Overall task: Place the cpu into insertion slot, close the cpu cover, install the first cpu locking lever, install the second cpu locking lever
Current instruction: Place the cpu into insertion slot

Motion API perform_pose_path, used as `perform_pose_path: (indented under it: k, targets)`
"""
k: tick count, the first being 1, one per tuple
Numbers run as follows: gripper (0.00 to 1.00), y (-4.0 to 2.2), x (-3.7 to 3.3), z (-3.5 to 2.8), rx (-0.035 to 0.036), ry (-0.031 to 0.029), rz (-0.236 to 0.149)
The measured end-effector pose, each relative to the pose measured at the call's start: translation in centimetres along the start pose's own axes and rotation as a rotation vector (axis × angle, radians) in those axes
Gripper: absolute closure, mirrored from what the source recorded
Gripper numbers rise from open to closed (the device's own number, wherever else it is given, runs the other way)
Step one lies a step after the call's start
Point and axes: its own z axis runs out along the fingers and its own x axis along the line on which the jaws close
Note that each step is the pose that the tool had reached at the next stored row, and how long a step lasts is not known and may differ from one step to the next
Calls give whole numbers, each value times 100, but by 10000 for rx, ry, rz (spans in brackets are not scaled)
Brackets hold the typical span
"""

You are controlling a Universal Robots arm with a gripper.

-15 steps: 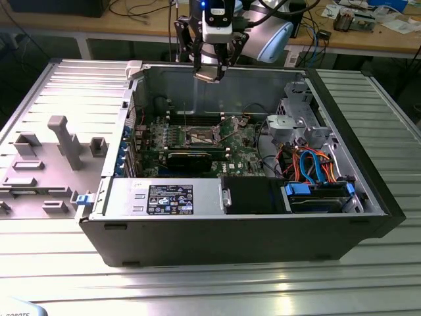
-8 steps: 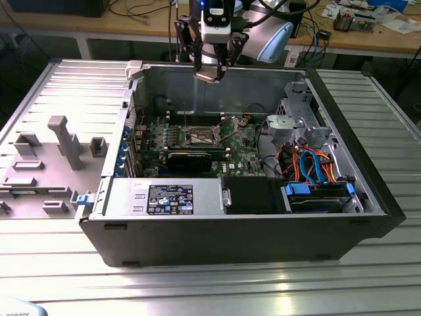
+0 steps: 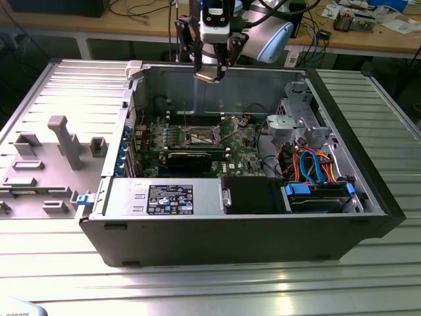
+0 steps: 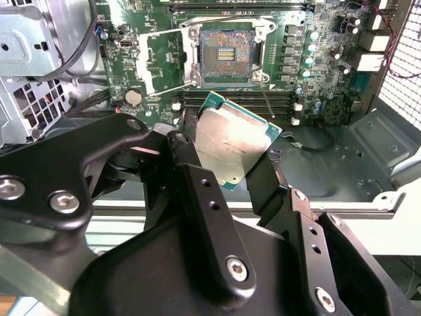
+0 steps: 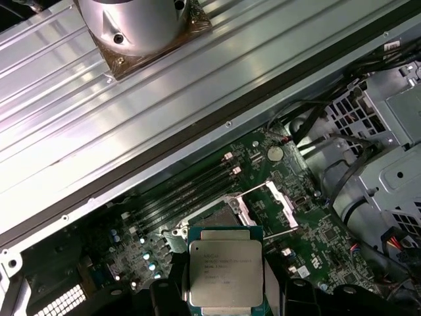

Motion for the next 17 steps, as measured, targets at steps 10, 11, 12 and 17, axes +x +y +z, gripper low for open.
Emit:
perform_pose_path:
  k: [10, 11, 12, 17]
  targets:
    - [46, 0, 0, 0, -3, -16, 181]
    - [46, 0, 0, 0, -4, -18, 202]
    - [46, 0, 0, 0, -4, -19, 218]
    - [46, 0, 0, 0, -6, -26, 295]
